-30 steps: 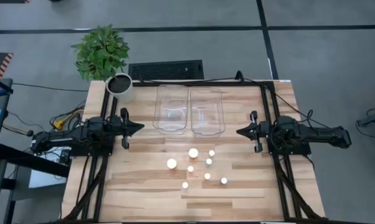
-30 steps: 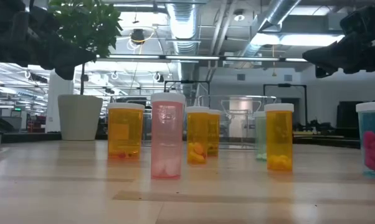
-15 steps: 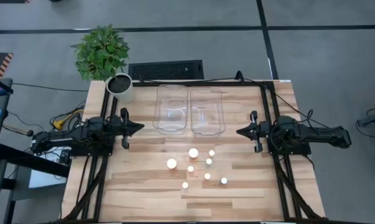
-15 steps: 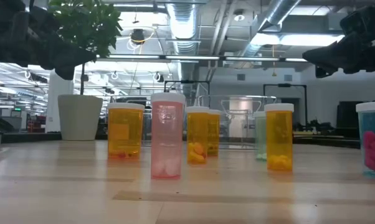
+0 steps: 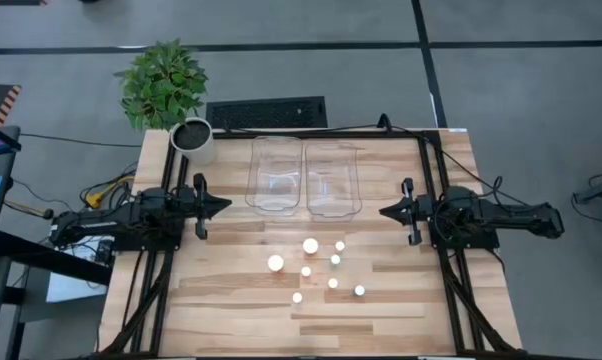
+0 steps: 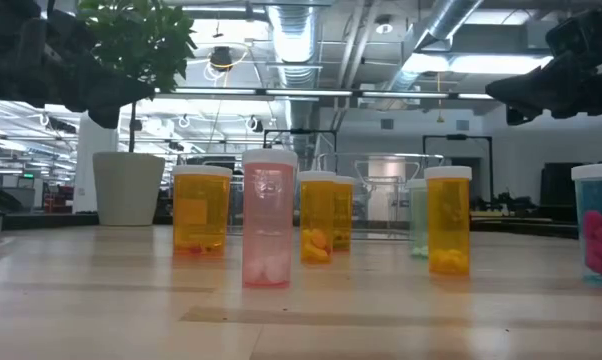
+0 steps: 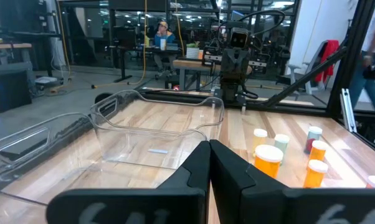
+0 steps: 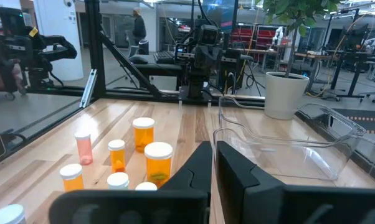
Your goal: Pick and place medicine bottles into bin by pill shape (circle, oval)
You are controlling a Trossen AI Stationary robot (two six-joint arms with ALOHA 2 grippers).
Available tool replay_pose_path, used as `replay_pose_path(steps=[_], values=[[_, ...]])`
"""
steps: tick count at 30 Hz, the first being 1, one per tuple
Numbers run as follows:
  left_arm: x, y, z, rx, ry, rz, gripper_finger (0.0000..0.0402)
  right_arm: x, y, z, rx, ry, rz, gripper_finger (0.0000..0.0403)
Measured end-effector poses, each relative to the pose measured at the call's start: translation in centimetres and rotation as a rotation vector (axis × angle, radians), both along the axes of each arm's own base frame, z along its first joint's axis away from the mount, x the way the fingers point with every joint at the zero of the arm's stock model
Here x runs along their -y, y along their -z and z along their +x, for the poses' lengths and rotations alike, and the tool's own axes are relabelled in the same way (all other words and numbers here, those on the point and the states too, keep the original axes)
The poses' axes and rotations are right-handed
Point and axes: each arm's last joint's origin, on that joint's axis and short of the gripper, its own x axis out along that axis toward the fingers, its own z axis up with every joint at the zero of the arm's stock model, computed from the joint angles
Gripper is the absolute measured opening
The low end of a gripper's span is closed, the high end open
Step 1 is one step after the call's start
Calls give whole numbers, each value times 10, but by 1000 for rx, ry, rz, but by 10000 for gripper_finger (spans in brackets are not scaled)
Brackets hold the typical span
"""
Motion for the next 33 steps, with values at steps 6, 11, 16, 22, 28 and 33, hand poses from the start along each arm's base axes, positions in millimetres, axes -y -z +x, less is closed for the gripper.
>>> replay_pose_path(steps=[6, 11, 16, 22, 28, 33], values=[[0, 0, 0, 11, 0, -52, 0, 1, -1, 0, 12, 31, -100, 37], [0, 0, 0, 17, 0, -85, 0, 1, -2, 0, 17, 31, -95, 37], [0, 0, 0, 32, 1, -170, 0, 0, -2, 0, 15, 6, 253, 37], [0, 0, 0, 42, 1, -226, 0, 1, -5, 0, 49, 54, 369, 37], [-2, -2, 0, 63, -77, -227, 0, 1, -8, 0, 86, 53, 398, 37], [-6, -7, -2, 138, -213, -251, 0, 1, -9, 0, 103, 54, 433, 37]])
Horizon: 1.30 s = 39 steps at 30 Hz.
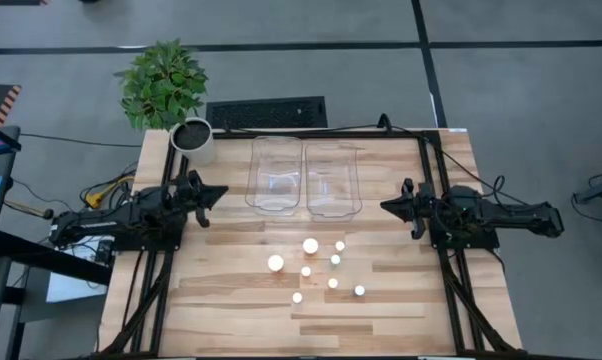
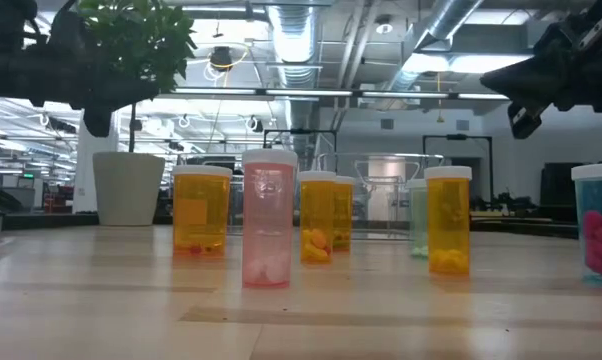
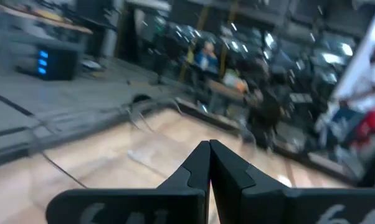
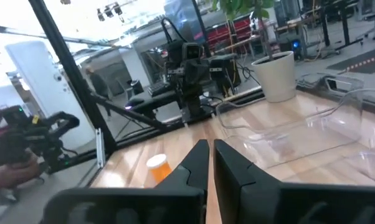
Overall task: Pick and place medicine bottles into bin by pill shape (circle, oval)
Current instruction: Put the blue capsule bottle into the left transparent bin
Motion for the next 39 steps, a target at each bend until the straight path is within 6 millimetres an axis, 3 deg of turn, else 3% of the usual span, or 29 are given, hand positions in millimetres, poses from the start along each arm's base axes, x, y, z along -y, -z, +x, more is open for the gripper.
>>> replay_pose_path(steps=[4, 9, 13, 16, 20, 24, 29, 33, 39], values=[[-1, -9, -2, 106, -42, -27, 0, 0, -15, -3, 82, 1, 13, 42], [1, -32, -8, 360, 10, -7, 0, -2, -60, -16, 189, 2, -62, 74], [3, -47, -16, 551, 71, -4, 1, -4, -89, -19, 159, -15, -133, 120], [5, -52, -17, 559, 140, 21, 15, -7, -102, -11, 67, -55, -136, 165], [7, -53, -14, 500, 186, -8, 68, -13, -109, 5, -95, -122, -110, 222], [8, -55, -11, 465, 198, -9, 142, -25, -109, 22, -261, -233, 0, 244], [7, -52, -7, 436, 169, -60, 216, -47, -101, 41, -462, -353, 135, 231], [7, -50, -5, 415, 194, -62, 238, -68, -88, 54, -594, -415, 235, 216], [9, -50, -5, 420, 254, -93, 240, -103, -64, 62, -811, -462, 397, 204]])
